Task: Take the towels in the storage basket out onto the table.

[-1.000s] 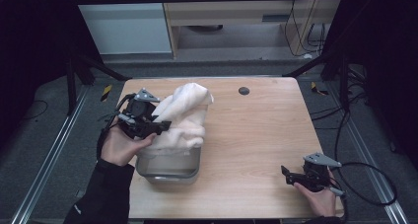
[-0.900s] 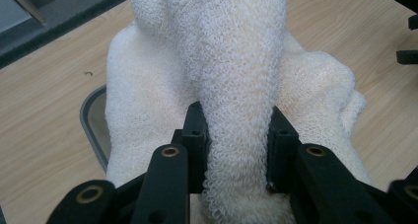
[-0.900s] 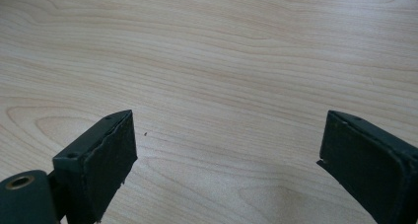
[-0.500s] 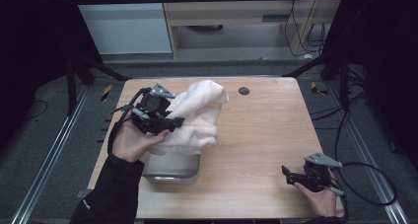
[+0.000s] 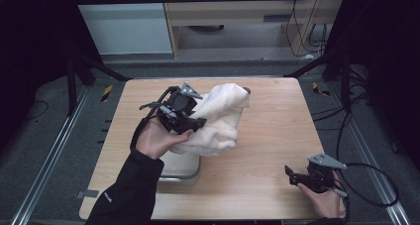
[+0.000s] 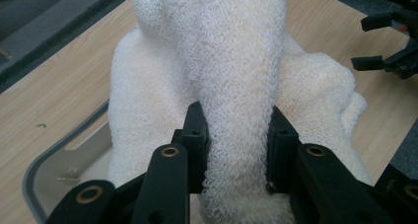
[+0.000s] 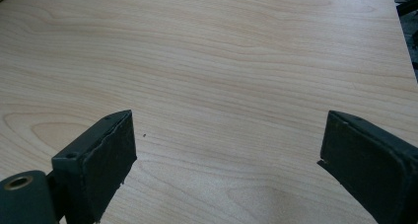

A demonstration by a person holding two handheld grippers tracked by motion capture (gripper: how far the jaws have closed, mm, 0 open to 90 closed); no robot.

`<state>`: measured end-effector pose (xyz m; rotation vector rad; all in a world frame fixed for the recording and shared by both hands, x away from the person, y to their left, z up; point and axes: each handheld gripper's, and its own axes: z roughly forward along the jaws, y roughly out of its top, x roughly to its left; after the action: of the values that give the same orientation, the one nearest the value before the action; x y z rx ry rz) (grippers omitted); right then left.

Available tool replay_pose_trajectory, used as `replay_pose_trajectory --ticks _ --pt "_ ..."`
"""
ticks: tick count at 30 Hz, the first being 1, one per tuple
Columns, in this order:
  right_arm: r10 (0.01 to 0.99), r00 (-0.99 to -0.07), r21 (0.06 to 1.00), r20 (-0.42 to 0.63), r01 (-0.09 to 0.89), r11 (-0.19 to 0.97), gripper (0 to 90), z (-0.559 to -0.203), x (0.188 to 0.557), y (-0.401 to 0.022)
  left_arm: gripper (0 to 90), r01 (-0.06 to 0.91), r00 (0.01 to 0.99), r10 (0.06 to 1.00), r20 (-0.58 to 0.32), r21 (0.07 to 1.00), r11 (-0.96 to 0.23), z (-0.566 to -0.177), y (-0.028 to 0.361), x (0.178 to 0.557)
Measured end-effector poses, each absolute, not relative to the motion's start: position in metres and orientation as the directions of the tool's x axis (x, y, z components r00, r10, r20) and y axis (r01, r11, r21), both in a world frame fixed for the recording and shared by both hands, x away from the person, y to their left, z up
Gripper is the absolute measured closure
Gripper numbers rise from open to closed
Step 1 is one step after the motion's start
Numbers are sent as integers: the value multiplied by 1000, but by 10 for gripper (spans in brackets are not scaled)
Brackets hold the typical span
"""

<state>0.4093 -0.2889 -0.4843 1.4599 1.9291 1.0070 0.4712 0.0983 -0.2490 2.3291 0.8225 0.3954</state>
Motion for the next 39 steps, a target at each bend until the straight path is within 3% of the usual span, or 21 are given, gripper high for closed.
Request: replay_pose_trajectory --ticks 22,39 --pt "957 -290 809 25 568 151 69 -484 408 -290 686 405 814 574 85 625 -668 -268 41 483" --pt "956 -292 811 22 565 154 69 -484 409 -291 684 399 840 540 56 612 -683 -306 5 492"
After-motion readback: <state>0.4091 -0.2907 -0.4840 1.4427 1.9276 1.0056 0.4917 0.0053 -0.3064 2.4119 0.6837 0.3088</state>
